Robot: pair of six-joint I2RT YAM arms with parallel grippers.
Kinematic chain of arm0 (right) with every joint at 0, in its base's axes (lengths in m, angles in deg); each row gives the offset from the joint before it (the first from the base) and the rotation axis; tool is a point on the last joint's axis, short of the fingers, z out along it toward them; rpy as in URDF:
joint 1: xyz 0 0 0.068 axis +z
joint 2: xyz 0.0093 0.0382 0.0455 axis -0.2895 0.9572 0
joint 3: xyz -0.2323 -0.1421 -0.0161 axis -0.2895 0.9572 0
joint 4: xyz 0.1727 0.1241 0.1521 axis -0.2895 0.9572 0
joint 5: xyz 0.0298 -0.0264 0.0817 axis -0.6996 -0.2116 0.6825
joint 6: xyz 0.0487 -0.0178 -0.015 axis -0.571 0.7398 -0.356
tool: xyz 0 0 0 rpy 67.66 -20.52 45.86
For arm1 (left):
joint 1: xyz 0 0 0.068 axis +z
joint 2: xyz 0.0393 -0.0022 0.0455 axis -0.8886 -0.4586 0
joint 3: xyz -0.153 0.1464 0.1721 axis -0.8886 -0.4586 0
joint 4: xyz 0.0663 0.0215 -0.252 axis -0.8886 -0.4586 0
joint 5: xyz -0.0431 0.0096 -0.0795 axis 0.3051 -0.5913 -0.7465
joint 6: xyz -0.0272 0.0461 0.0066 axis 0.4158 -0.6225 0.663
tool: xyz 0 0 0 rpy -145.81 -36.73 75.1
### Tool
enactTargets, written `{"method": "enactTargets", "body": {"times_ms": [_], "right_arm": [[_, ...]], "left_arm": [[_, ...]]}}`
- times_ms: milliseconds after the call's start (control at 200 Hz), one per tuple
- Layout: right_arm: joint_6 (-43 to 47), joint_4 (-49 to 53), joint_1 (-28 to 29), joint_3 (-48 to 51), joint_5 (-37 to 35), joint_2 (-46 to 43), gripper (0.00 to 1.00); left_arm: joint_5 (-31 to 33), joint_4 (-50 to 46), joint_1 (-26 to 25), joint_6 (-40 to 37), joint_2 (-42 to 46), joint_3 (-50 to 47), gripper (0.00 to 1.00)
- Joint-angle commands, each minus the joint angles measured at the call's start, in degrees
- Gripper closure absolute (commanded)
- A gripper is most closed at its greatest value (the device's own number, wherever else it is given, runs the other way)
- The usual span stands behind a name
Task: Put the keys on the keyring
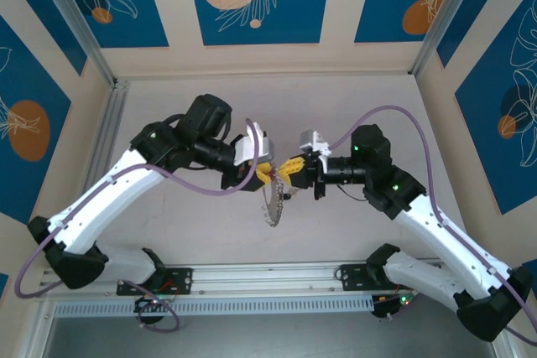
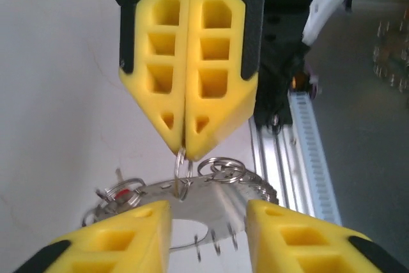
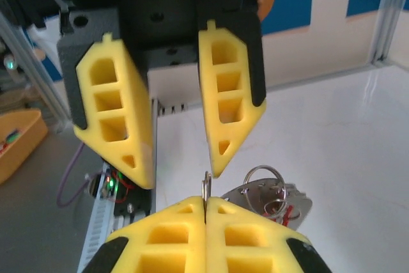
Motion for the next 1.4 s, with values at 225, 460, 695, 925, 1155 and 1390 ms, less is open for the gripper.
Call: {"method": "enactTargets", "body": {"times_ms": [225,460,695,925,1155,1390], "right_arm": [[-24.6,-40.2,-3.0,11.6,2.1,-3.7,1.00],[-32.0,-54.2,-2.9,17.0,-2.8,-3.1,1.00],[-33.1,-56.8,-2.5,17.1,-3.4,-2.1,1.00],[-32.6,-56.9,-1.7,16.9,-3.2,-1.4,1.00],[-32.0,-56.2,-1.2,16.6,-2.0,-1.1,1.00],[-31.2,-55.2,-1.2,16.7,-1.6,-1.5,1.00]], "left_arm": [[-5.4,44.8,2.7,23.5,9.6,-21.3,0.63],[-5.6,58.4,2.8,30.3,10.0,-25.5,0.63],[-7.3,59.6,2.6,31.4,8.8,-25.5,0.73],[-8.4,58.3,2.6,30.7,8.3,-24.6,0.82],[-9.8,59.6,2.7,31.4,7.4,-23.9,0.81],[-11.5,58.4,2.7,30.6,6.8,-22.8,1.00]]}}
